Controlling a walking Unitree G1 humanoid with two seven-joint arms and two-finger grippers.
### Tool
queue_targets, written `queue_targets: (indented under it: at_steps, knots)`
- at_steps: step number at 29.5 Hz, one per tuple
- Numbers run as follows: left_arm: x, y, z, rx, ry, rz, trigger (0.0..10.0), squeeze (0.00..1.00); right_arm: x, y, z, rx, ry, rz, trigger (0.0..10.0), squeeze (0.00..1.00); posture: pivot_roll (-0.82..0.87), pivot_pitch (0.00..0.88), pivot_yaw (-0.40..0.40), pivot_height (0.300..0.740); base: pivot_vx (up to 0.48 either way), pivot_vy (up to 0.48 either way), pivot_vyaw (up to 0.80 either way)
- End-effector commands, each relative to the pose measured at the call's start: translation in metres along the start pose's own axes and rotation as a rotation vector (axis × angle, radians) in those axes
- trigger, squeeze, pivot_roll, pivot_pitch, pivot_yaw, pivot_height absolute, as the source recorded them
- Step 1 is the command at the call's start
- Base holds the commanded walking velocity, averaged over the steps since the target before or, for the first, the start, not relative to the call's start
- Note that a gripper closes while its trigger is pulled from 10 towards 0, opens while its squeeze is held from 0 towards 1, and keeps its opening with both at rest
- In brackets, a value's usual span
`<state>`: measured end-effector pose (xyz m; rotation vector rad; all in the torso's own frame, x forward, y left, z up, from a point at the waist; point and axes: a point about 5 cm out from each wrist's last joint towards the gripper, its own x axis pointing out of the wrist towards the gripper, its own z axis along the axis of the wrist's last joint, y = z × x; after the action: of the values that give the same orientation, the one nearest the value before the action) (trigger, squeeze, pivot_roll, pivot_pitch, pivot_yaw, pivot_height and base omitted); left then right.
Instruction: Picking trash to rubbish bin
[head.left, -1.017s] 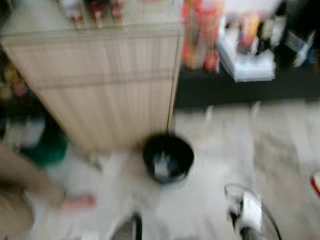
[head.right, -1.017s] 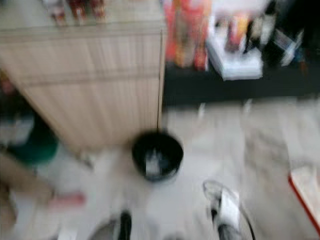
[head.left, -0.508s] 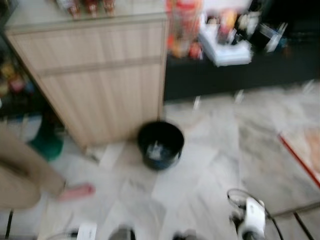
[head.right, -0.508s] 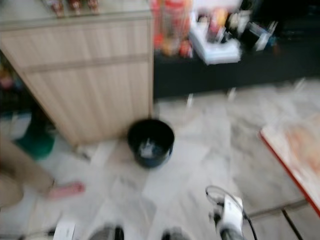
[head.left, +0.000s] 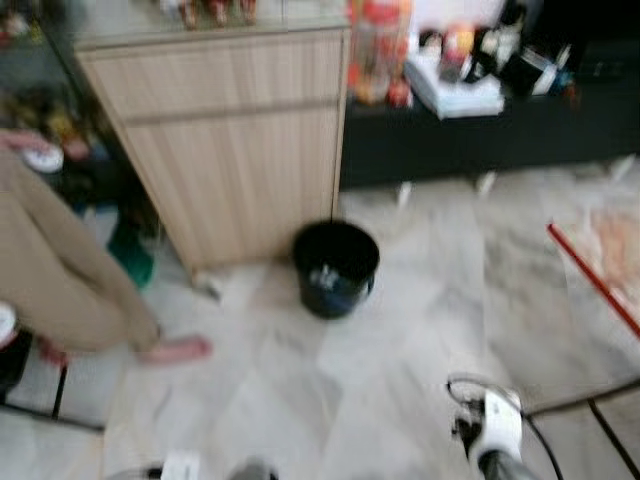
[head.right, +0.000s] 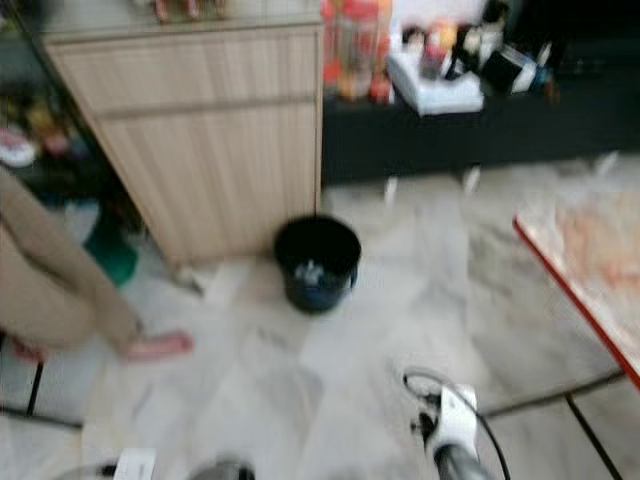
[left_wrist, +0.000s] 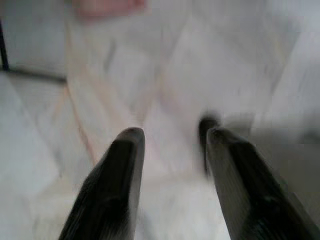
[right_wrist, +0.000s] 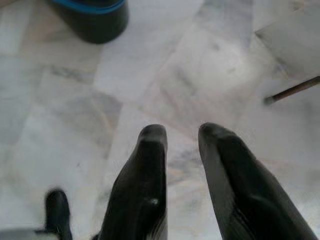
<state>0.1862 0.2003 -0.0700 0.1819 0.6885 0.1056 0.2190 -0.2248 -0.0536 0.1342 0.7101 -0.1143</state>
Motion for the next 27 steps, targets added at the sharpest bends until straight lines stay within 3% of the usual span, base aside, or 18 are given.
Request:
queue_targets:
  at_steps: [1, 5, 6, 7, 9, 10, 11, 12, 15, 19, 24, 27]
  knots:
    - [0.002, -0.002, 0.012, 0.016, -0.070, 0.008, 10.0, 0.00, 0.004, 0.005, 0.020, -0.042, -0.074, 0.046, 10.0, 0.00, 0.06, 0.172, -0.090, 0.740, 0.000, 0.000, 0.00]
    - [0.009, -0.001, 0.039, 0.011, -0.182, 0.041, 10.0, 0.00, 0.009, 0.016, 0.043, -0.050, -0.154, 0.121, 10.0, 0.00, 0.05, 0.165, -0.089, 0.740, 0.000, 0.000, 0.00]
    - [0.011, -0.001, 0.055, 0.022, -0.259, 0.046, 10.0, 0.00, 0.011, 0.024, 0.056, -0.067, -0.198, 0.173, 10.0, 0.00, 0.05, 0.158, -0.089, 0.740, 0.000, 0.000, 0.00]
    - [0.011, -0.001, 0.055, 0.022, -0.259, 0.046, 10.0, 0.00, 0.011, 0.024, 0.056, -0.067, -0.198, 0.173, 10.0, 0.00, 0.05, 0.158, -0.089, 0.740, 0.000, 0.000, 0.00]
    - [0.012, -0.005, 0.086, 0.045, -0.404, 0.052, 10.0, 0.00, 0.013, 0.047, 0.084, -0.083, -0.311, 0.291, 10.0, 0.00, 0.05, 0.156, -0.087, 0.740, 0.000, 0.000, 0.00]
    - [0.012, -0.005, 0.086, 0.045, -0.404, 0.052, 10.0, 0.00, 0.013, 0.047, 0.084, -0.083, -0.311, 0.291, 10.0, 0.00, 0.05, 0.156, -0.087, 0.740, 0.000, 0.000, 0.00]
    - [0.011, -0.007, 0.102, 0.041, -0.477, 0.054, 10.0, 0.00, 0.012, 0.059, 0.101, -0.065, -0.387, 0.329, 10.0, 0.00, 0.05, 0.146, -0.088, 0.740, 0.000, 0.000, 0.00]
    - [0.011, -0.007, 0.102, 0.041, -0.477, 0.054, 10.0, 0.00, 0.012, 0.059, 0.101, -0.065, -0.387, 0.329, 10.0, 0.00, 0.05, 0.146, -0.088, 0.740, 0.000, 0.000, 0.00]
    - [0.009, -0.010, 0.133, 0.013, -0.600, 0.070, 10.0, 0.00, 0.007, 0.085, 0.135, -0.056, -0.539, 0.399, 10.0, 0.00, 0.05, 0.130, -0.086, 0.740, 0.000, 0.000, 0.00]
    - [0.005, -0.013, 0.163, -0.009, -0.710, 0.064, 10.0, 0.00, 0.001, 0.105, 0.161, -0.056, -0.648, 0.446, 10.0, 0.00, 0.04, 0.123, -0.084, 0.740, 0.000, 0.000, 0.00]
    - [0.000, -0.015, 0.205, -0.003, -0.843, 0.072, 10.0, 0.00, -0.009, 0.116, 0.193, -0.048, -0.780, 0.418, 10.0, 0.00, 0.05, 0.100, -0.075, 0.740, 0.000, 0.000, 0.00]
    - [0.002, -0.015, 0.215, -0.018, -0.852, 0.064, 10.0, 0.00, -0.011, 0.116, 0.200, -0.058, -0.820, 0.385, 10.0, 0.00, 0.05, 0.096, -0.074, 0.740, 0.000, 0.000, 0.00]
